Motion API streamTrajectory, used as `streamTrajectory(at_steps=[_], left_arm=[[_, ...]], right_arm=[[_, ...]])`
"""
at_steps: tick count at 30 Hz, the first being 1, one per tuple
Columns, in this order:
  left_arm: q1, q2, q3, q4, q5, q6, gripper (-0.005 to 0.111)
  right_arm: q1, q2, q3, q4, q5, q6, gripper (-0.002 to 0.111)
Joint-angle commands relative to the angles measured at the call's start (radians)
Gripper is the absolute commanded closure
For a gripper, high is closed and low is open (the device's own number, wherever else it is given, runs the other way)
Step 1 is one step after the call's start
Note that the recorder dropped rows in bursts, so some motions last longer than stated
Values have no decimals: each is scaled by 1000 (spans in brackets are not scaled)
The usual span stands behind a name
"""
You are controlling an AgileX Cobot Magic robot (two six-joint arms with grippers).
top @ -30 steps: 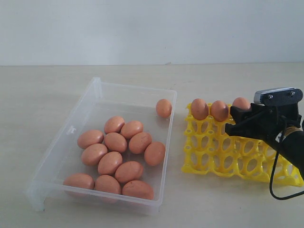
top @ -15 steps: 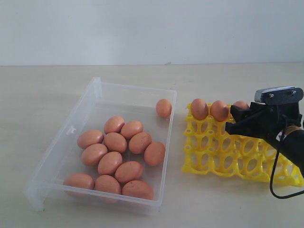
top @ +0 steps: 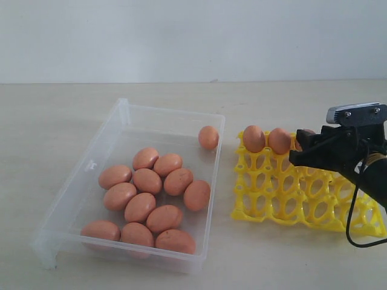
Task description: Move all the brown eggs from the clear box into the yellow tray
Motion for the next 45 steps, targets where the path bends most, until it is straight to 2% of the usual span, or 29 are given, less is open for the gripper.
streamTrajectory(at_steps=[1,9,11,18,26,34,36,37,40,41,45], left_arm=[[-4,4,-4,0,-2,-1,103],[-4,4,-4,0,-2,-1,103],[-4,4,-4,0,-2,-1,103],[-4,4,-4,0,-2,-1,103],[-4,4,-4,0,-2,-1,103],[-4,4,-4,0,-2,-1,103],[-4,4,-4,0,-2,-1,103],[-4,4,-4,0,-2,-1,103],[-4,4,-4,0,-2,-1,103],[-4,4,-4,0,-2,-1,103],[-4,4,-4,0,-2,-1,103]], right_arm=[[-4,-52,2,68,-10,-12,62],[-4,-118,-8,144,92,-7,62],[-4,-124,-30,142,177,13,62],[-4,-153,-184,10,643,99,62],[-4,-282,-209,9,758,94,62],[-4,-314,-361,-37,1173,82,63],[-2,-310,-378,-37,1208,78,69],[-2,-310,-378,-37,1208,76,75],[-2,-310,-378,-37,1208,47,103],[-2,-310,-378,-37,1208,45,108],[-2,-310,-378,-37,1208,42,108]])
